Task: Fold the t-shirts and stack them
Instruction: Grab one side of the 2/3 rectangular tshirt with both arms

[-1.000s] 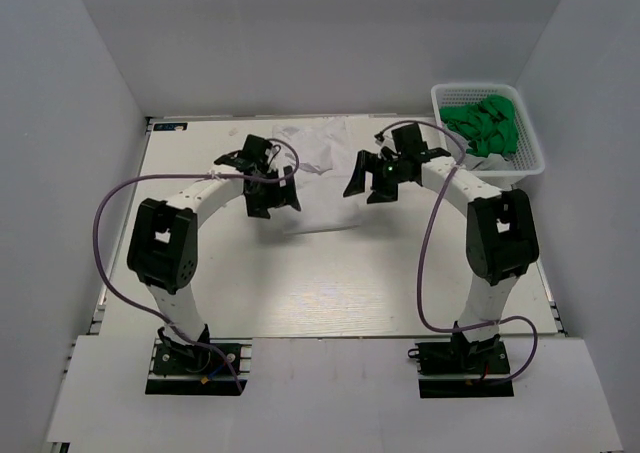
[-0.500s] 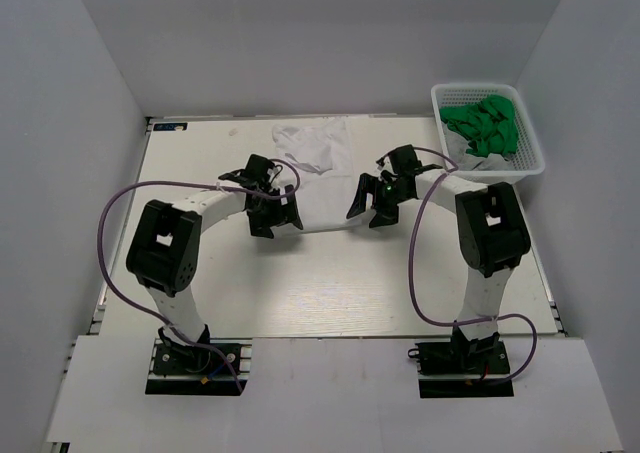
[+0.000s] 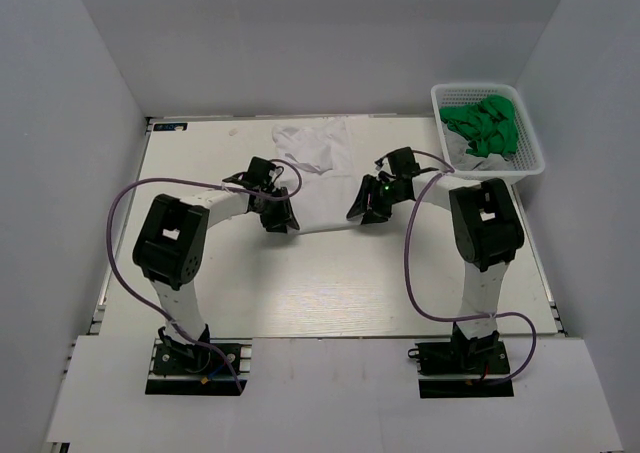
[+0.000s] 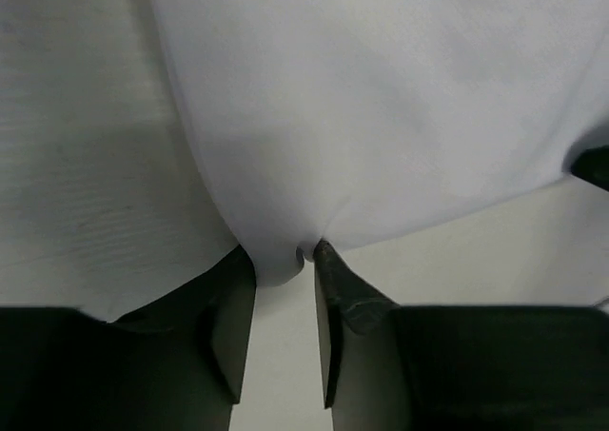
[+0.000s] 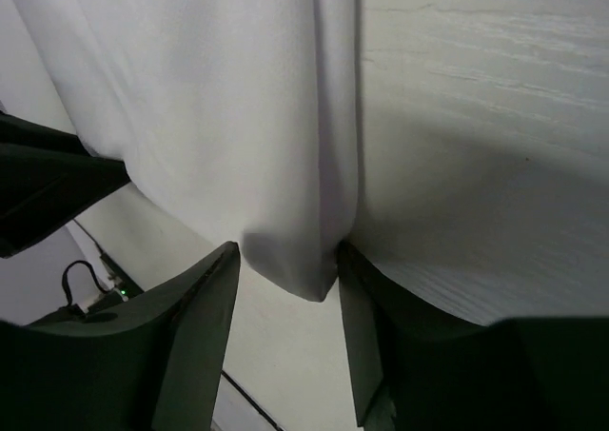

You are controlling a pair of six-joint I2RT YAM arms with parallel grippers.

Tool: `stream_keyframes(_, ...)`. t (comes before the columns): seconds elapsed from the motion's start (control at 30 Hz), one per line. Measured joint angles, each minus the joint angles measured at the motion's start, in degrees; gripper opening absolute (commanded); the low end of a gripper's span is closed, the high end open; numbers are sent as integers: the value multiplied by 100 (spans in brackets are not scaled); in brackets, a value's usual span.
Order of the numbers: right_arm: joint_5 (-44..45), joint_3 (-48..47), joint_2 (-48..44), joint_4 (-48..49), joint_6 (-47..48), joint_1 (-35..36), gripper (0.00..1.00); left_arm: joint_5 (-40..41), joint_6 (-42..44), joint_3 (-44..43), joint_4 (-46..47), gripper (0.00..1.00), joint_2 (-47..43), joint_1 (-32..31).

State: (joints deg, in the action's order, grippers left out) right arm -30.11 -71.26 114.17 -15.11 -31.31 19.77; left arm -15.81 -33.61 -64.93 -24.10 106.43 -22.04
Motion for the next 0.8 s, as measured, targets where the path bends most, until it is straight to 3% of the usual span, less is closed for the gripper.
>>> stream_keyframes(0.03, -11, 17, 24, 28, -17, -4, 47, -28, -7, 35, 74, 38, 11, 2)
stream_keyframes(0.13, 33, 96, 42, 76, -44, -15, 29, -101, -24, 153, 236, 11, 20, -2)
stream_keyframes(0.2, 2, 149, 66, 81, -37, -20, 16, -164, -52, 208, 297, 0, 22, 2)
stream_keyframes(0.33, -7, 245, 59, 85, -81, -15, 0, -225, -79, 229, 323, 0, 22, 2)
stream_keyframes(0.53, -68, 612, -330, -420, 44, 9, 0, -330, -87, 337, -297, 0, -214, -31)
stream_keyframes(0.8, -463, 1274, -1991, -2546, 640, 203, 0, -1145, -42, 632, -1982, 0, -1488, -378)
